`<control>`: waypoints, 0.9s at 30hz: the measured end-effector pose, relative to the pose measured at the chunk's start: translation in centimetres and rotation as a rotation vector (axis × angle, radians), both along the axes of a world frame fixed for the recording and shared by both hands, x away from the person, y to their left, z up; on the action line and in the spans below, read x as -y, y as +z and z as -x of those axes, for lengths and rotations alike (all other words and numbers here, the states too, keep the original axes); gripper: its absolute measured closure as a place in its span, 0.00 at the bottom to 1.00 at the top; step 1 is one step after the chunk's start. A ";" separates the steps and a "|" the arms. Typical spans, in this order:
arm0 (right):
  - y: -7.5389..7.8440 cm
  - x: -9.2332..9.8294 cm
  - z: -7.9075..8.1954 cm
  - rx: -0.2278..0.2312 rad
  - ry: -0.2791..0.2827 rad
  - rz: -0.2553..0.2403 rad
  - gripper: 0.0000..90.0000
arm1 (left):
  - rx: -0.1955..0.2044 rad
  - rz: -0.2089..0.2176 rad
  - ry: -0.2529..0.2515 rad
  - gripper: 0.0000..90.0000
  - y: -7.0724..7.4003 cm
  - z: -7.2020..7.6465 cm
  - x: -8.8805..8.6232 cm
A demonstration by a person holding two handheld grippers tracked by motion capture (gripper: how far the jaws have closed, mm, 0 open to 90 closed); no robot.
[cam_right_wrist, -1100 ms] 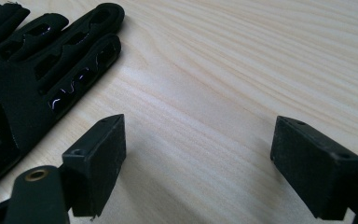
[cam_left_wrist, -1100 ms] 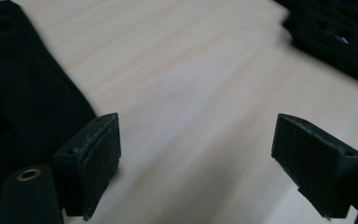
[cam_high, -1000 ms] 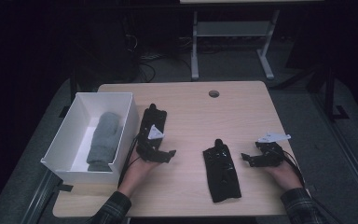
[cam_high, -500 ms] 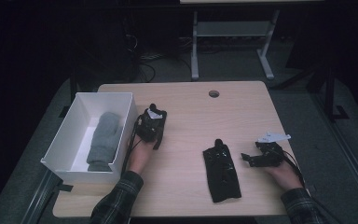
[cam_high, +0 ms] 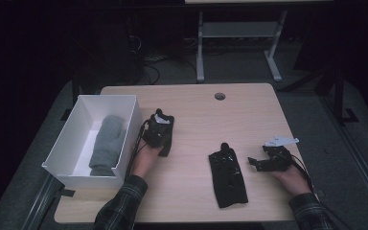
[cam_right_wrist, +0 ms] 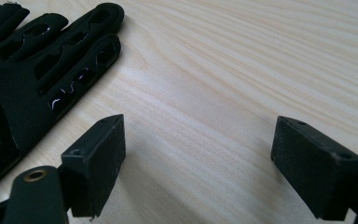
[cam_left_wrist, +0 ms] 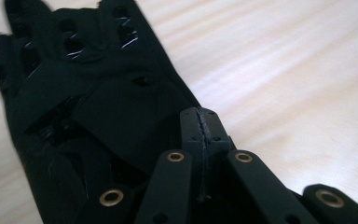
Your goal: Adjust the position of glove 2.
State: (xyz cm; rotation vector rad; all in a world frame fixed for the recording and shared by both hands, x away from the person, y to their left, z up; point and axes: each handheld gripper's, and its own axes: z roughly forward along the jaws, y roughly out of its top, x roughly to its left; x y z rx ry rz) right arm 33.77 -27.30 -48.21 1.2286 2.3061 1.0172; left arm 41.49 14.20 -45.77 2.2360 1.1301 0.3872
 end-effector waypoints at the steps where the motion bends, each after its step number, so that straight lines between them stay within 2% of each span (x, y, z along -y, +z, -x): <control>1: 0.0 0.0 0.0 0.000 0.000 0.000 0.20 | -0.007 0.012 -0.015 1.00 0.0 0.2 0.2; 9: 0.0 0.0 0.0 0.000 0.001 0.001 0.20 | -0.056 0.071 -0.126 1.00 -0.1 2.2 1.6; 11: 0.0 0.0 0.0 0.000 0.000 0.001 0.20 | -0.068 0.066 -0.161 1.00 0.0 2.8 1.8; 16: 0.0 0.0 0.0 -0.002 -0.003 0.001 0.19 | -0.098 0.086 -0.233 1.00 0.0 4.6 2.7; 21: 0.0 0.0 0.0 -0.003 -0.004 0.000 0.19 | -0.125 0.124 -0.281 1.00 -0.1 6.2 3.4; 22: 0.0 0.0 0.0 -0.002 -0.004 0.000 0.19 | -0.129 0.114 -0.301 1.00 -0.1 6.5 3.5; 27: 0.0 0.0 0.0 0.005 -0.001 0.003 0.19 | -0.155 0.116 -0.369 1.00 0.0 7.9 3.9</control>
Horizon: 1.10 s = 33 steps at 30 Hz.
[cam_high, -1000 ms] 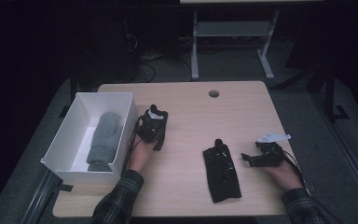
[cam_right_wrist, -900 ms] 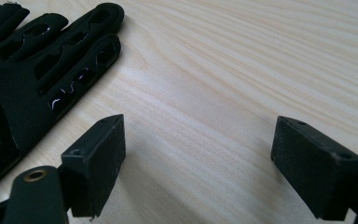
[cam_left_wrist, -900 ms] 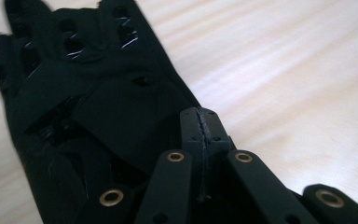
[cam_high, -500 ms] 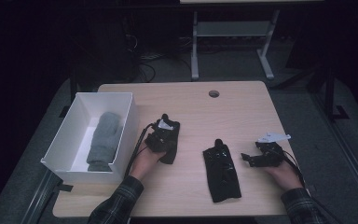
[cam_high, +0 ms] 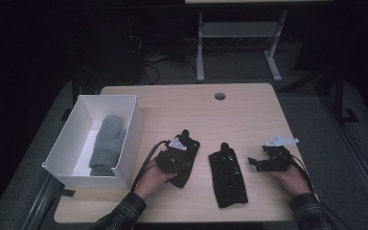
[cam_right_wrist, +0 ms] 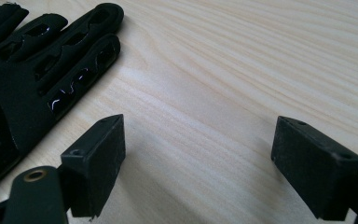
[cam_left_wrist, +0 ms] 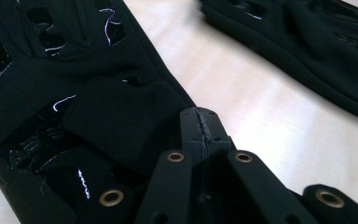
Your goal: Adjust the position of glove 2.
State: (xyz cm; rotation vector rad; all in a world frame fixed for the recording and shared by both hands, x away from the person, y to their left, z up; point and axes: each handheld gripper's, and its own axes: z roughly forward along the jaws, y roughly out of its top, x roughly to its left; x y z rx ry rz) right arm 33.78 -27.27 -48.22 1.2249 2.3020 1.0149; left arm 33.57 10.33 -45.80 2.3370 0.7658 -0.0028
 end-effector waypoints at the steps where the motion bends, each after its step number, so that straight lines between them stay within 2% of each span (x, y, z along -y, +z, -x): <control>1: 0.0 0.0 0.0 0.000 -0.001 0.000 0.19 | -0.009 0.015 0.002 1.00 -0.1 0.3 0.1; 2: 0.0 0.0 0.0 0.000 0.000 0.000 0.19 | -0.014 0.009 -0.019 1.00 0.0 0.5 0.2; 3: 0.0 0.0 0.0 -0.001 -0.001 0.000 0.19 | -0.022 0.022 -0.014 1.00 -0.1 0.9 0.3; 8: 0.0 0.0 0.0 -0.002 -0.001 -0.001 0.19 | -0.038 0.027 -0.065 0.99 -0.1 1.9 0.9; 14: 0.0 0.0 0.0 0.000 0.000 -0.001 0.19 | -0.029 0.030 -0.090 0.99 -0.1 2.7 1.7; 15: 0.0 0.0 0.0 0.000 0.000 -0.001 0.19 | -0.024 0.019 -0.104 0.99 0.0 2.6 1.6; 20: 0.0 0.0 0.0 -0.001 0.000 -0.001 0.19 | -0.003 0.065 -0.066 0.98 1.0 2.3 0.7; 23: 0.0 0.0 0.0 -0.001 0.000 -0.001 0.19 | 0.047 0.054 -0.024 0.99 1.6 1.8 -0.6; 26: 0.0 0.0 0.0 0.000 0.001 -0.001 0.19 | 0.068 0.043 0.045 0.99 1.8 0.9 -2.4; 28: 0.0 0.0 0.0 -0.001 0.001 -0.001 0.19 | 0.059 0.043 0.092 0.99 1.5 0.3 -3.3; 30: 0.0 0.0 0.0 -0.001 0.000 -0.001 0.19 | 0.055 0.030 0.109 0.99 1.1 0.1 -3.6; 33: 0.0 0.0 0.0 -0.002 0.000 -0.002 0.19 | 0.036 -0.005 0.095 0.99 0.6 0.0 -3.5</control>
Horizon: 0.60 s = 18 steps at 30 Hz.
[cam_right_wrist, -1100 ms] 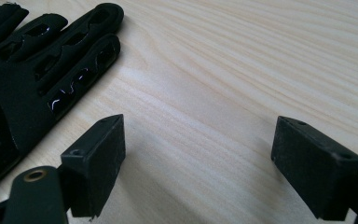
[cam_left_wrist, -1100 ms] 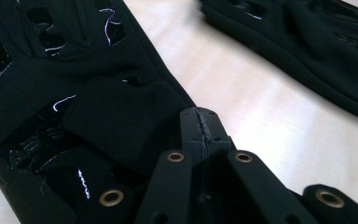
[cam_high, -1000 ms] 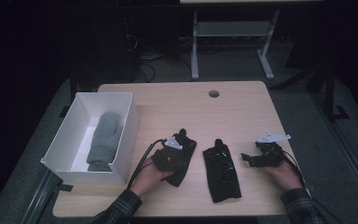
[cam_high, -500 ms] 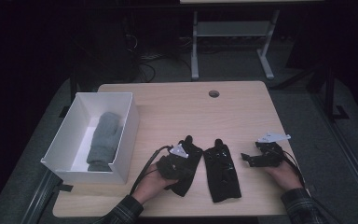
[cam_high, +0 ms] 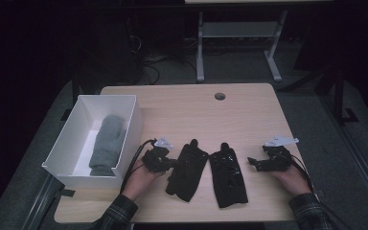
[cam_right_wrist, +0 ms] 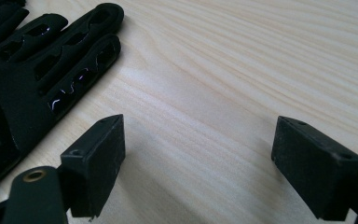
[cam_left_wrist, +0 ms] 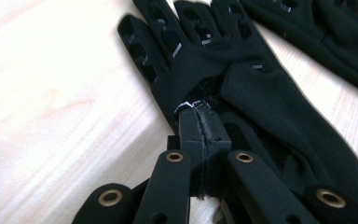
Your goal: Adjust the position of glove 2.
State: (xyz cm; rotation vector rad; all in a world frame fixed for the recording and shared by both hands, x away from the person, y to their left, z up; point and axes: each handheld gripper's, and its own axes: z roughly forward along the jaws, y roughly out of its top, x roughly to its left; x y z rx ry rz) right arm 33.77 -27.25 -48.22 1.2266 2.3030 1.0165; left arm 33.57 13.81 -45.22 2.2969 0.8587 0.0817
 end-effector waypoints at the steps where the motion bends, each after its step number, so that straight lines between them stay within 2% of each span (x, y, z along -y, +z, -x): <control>1: 0.0 0.0 0.0 0.000 0.000 0.000 0.19 | -0.001 -0.008 -0.010 0.99 -0.1 0.0 0.1; 8: 0.0 0.0 0.0 0.000 0.000 0.000 0.19 | -0.007 -0.020 -0.075 0.98 0.0 1.2 1.4; 10: 0.0 0.0 0.0 0.001 0.000 0.001 0.19 | -0.006 -0.012 -0.078 0.97 0.0 1.5 1.6; 11: 0.0 0.0 0.0 0.001 0.000 0.000 0.19 | 0.000 -0.022 -0.090 0.96 0.1 1.5 1.6; 15: 0.0 0.0 0.0 0.000 0.000 0.000 0.19 | 0.036 0.015 -0.026 0.86 0.6 1.0 0.9; 18: 0.0 0.0 0.0 -0.001 0.000 -0.001 0.19 | 0.026 0.033 -0.001 0.79 0.5 0.5 0.5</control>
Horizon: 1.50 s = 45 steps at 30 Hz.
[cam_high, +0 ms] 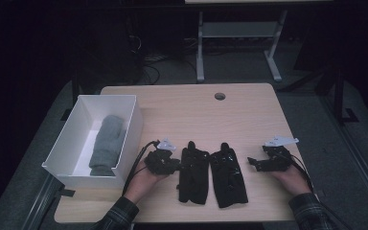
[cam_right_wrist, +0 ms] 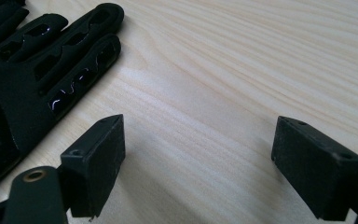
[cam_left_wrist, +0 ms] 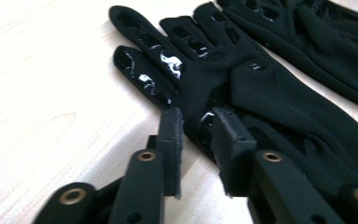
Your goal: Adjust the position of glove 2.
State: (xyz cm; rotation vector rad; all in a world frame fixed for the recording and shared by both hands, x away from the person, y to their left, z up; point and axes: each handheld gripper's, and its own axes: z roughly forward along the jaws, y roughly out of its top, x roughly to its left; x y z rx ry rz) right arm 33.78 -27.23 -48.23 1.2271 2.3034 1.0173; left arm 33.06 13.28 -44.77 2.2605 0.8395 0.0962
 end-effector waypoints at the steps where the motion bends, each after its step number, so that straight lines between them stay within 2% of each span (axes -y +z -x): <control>1: 0.0 0.0 0.0 0.000 0.000 0.000 0.19 | -0.007 0.000 0.006 0.77 -0.2 -0.1 0.0; 4: 0.0 0.0 0.0 0.001 0.001 0.000 0.19 | -0.012 -0.003 0.017 0.68 -0.5 -0.3 0.3; 6: 0.0 0.0 0.0 0.001 0.001 0.000 0.19 | -0.011 -0.005 0.019 0.66 -0.7 -0.3 0.4; 9: 0.0 0.0 0.0 0.001 0.001 0.000 0.19 | -0.019 -0.011 0.025 0.64 -1.1 -0.2 0.7; 12: 0.0 0.0 0.0 0.001 0.002 0.000 0.19 | -0.008 -0.035 0.020 0.65 -1.2 -0.1 0.9; 18: 0.0 0.0 0.0 0.003 0.004 0.001 0.19 | -0.014 -0.047 -0.006 0.84 -1.1 0.1 1.3; 19: 0.0 -0.1 0.0 -0.001 0.017 0.001 0.16 | -0.015 -0.043 -0.004 0.87 -1.2 0.2 1.4; 21: 0.0 -0.3 0.1 -0.010 0.046 0.003 0.16 | -0.012 -0.047 -0.003 0.94 -1.1 0.2 1.5; 23: 0.4 -0.5 0.0 -0.029 0.046 0.021 0.22 | -0.018 -0.036 0.001 0.97 -1.1 0.2 1.4; 25: 0.6 -0.6 0.0 -0.036 0.061 0.018 0.28 | -0.034 -0.019 -0.001 0.97 -1.1 0.0 1.1; 26: 0.8 -0.7 0.2 -0.041 0.062 0.009 0.33 | -0.045 -0.003 0.004 0.97 -1.1 -0.2 1.0; 27: 0.9 -0.6 0.3 -0.042 0.078 -0.003 0.45 | -0.058 0.009 0.003 0.98 -1.0 -0.3 0.7; 28: 1.1 -0.4 0.5 -0.053 0.118 -0.035 0.56 | -0.064 0.019 0.005 0.98 -1.0 -0.3 0.5; 30: 1.4 -0.4 0.8 -0.078 0.162 -0.072 0.70 | -0.076 0.033 0.006 0.98 -0.7 -0.4 0.2; 31: 1.6 -0.6 1.1 -0.087 0.188 -0.081 0.77 | -0.080 0.053 0.015 0.98 -0.7 -0.4 0.1; 34: 1.8 -1.4 2.1 -0.121 0.267 -0.089 0.91 | -0.091 0.075 0.011 0.98 -0.3 -0.5 -0.4; 38: 1.6 -2.1 3.3 -0.148 0.337 -0.064 1.00 | -0.102 0.091 0.004 0.98 -0.1 -0.5 -0.6; 40: 1.6 -2.3 3.6 -0.169 0.345 -0.070 1.00 | -0.107 0.103 0.005 0.98 0.0 -0.5 -0.6; 42: 1.6 -2.6 3.6 -0.171 0.371 -0.074 1.00 | -0.111 0.118 0.008 0.98 0.2 -0.4 -0.7; 45: 1.6 -3.2 3.7 -0.179 0.394 -0.077 1.00 | -0.118 0.158 0.004 0.98 0.7 -0.3 -0.8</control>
